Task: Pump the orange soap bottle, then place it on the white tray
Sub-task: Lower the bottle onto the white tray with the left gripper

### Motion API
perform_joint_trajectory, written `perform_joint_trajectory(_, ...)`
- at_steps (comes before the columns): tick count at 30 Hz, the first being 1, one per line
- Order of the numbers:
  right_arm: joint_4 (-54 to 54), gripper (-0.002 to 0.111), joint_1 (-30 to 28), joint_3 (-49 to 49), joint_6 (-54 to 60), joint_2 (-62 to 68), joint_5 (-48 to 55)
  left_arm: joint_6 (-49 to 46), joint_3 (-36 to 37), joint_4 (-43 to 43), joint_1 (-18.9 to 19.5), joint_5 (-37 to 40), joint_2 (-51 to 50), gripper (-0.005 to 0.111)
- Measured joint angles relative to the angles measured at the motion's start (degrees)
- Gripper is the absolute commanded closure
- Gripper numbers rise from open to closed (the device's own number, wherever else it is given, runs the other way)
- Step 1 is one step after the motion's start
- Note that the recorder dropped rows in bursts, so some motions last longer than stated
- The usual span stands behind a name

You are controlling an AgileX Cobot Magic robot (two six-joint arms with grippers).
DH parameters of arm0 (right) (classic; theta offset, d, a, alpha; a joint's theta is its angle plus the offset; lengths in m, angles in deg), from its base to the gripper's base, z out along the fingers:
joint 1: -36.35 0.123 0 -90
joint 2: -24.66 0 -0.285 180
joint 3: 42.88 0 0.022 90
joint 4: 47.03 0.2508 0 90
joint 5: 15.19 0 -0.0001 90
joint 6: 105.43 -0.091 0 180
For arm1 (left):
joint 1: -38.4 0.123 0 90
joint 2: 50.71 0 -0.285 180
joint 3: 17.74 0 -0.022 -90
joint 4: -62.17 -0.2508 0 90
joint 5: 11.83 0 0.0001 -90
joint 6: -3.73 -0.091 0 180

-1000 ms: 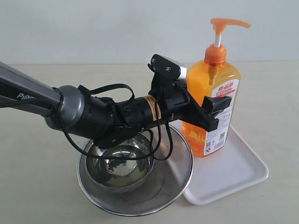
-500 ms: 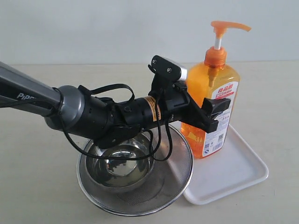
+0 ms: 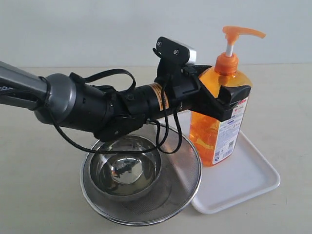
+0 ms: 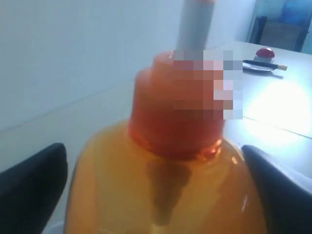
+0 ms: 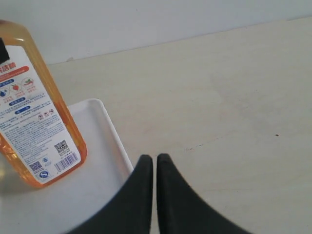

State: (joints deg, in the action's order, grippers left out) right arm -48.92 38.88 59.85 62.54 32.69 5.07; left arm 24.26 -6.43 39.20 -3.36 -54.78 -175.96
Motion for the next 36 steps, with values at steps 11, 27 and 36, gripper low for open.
perform_joint_trajectory(11,0.0,0.108,0.0,0.0,0.0,0.0,0.0,1.5,0.0,0.1,-0.2,19.3,9.4,0.022)
perform_joint_trajectory(27,0.0,0.108,0.0,0.0,0.0,0.0,0.0,2.8,0.0,0.1,-2.2,21.4,9.9,0.017)
perform_joint_trajectory(36,0.0,0.108,0.0,0.0,0.0,0.0,0.0,3.8,0.0,0.1,-2.2,23.2,9.9,-0.001)
